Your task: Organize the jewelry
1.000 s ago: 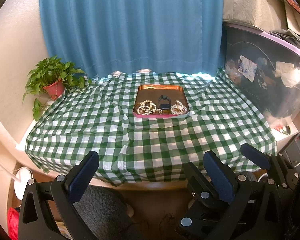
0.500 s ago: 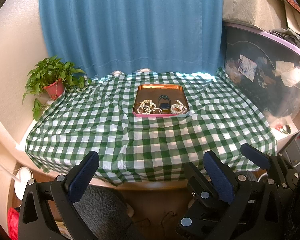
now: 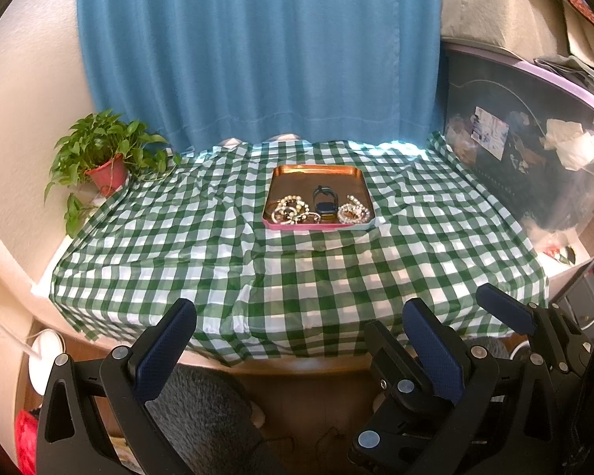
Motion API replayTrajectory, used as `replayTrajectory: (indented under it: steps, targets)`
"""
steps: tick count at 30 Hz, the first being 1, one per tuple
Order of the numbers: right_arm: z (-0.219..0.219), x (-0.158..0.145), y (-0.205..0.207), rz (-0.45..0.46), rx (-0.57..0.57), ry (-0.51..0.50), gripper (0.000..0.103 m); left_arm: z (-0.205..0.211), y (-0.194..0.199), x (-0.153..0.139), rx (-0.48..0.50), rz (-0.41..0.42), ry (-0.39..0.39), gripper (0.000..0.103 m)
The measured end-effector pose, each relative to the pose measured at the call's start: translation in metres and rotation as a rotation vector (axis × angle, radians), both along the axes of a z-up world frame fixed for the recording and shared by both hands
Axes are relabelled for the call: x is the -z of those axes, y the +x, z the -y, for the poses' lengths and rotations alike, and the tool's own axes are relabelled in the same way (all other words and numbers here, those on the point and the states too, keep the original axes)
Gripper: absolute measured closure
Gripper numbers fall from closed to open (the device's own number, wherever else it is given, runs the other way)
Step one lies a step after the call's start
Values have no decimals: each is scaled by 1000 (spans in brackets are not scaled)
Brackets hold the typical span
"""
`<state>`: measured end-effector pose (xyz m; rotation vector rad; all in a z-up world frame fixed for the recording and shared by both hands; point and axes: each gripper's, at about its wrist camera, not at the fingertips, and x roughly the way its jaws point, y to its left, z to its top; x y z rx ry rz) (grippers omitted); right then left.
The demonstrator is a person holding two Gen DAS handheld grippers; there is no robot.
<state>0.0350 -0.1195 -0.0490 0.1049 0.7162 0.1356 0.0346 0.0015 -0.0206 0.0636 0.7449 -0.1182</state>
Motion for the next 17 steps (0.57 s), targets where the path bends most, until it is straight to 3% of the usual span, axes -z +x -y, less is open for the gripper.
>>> replayTrajectory:
  steps: [13,17]
  targets:
    - [-1,2,-3,-3,-3,-1,7,0,1,1,1,-7,7,0]
    - [0,7,-7,-9,-7,5,7,-3,-6,14,-5,-14,15,0]
